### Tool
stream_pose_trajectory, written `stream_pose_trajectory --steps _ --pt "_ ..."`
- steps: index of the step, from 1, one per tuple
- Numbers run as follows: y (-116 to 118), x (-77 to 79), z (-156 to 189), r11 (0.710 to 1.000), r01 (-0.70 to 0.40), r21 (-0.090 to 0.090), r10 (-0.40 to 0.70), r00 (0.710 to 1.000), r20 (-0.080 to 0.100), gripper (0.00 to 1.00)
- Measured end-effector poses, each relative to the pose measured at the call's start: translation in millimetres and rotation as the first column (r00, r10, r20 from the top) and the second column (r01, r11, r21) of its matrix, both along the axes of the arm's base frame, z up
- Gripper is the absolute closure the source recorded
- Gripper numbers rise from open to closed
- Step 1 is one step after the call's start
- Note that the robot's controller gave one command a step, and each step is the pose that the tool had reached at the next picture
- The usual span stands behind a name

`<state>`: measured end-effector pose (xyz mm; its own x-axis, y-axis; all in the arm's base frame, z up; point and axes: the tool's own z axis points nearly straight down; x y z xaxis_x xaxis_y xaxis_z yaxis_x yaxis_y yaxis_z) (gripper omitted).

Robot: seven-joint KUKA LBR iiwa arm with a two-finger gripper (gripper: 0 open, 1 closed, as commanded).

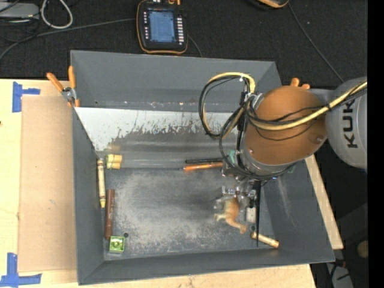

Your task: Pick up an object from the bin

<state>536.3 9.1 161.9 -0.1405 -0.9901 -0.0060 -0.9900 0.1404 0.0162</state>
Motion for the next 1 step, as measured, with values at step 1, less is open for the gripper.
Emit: stream_pose_trajectory --steps 1 --pt "0.6 0.7 16.8 1.000 0.004 0.001 -0.004 1.000 0.003 1.00"
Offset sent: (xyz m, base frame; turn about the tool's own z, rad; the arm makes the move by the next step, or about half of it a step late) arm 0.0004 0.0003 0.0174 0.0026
